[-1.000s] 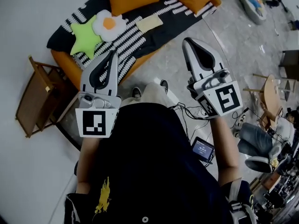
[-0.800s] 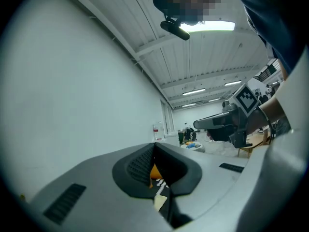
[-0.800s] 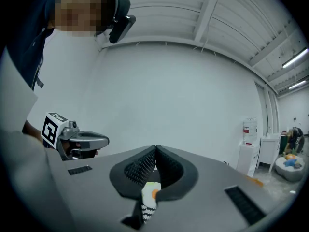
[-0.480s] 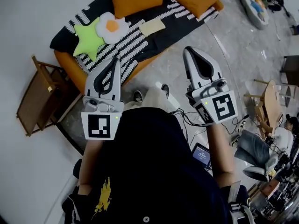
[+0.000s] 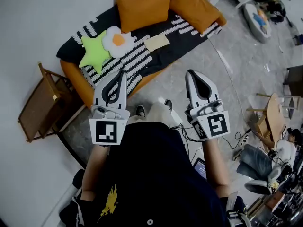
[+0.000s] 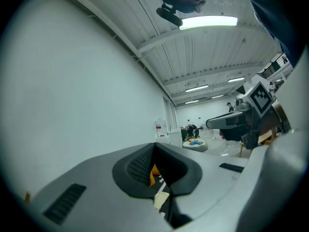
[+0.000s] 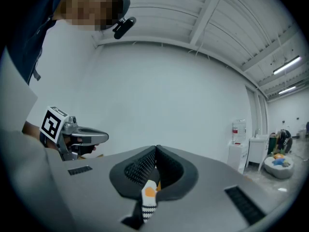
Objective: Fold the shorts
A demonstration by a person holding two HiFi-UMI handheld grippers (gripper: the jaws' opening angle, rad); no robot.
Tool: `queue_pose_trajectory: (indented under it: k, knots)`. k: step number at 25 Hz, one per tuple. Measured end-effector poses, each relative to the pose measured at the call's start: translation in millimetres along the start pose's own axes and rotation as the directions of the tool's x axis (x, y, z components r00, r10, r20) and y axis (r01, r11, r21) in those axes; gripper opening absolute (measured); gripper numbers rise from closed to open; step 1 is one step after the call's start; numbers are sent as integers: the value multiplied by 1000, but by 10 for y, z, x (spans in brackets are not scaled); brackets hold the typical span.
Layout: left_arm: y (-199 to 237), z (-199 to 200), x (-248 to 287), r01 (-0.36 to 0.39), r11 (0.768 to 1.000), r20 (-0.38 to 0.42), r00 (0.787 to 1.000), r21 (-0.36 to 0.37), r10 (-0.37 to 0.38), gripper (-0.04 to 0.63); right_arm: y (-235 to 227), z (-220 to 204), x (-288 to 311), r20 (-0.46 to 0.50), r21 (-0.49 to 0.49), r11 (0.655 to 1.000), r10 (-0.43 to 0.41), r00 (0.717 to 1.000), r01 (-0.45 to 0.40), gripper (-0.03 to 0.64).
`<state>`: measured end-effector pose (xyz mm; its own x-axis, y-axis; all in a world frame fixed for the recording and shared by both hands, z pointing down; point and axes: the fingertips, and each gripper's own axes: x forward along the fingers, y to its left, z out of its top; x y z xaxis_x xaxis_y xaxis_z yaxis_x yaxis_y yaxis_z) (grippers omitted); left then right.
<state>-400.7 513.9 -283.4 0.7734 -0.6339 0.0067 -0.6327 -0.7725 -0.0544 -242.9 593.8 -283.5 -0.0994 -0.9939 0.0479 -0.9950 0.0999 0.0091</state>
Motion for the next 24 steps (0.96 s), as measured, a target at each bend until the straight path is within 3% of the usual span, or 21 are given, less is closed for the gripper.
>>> queue_pose_trajectory:
  k: [6,10,24]
  knots:
    - [-81,1,5,36,999,10,999,-4,-36,14,-60,121,-58,47,-56,996,-65,997,67,14]
    - [-148,67,43,51,999,21,998,-5,-51,14,-146,148,-116,28,-63,993,-96,995,98,14]
    - [-35,36,31,41,999,4,999,-12,-41,14,-83,124,-37,5,-50,994,-93,996,93,14]
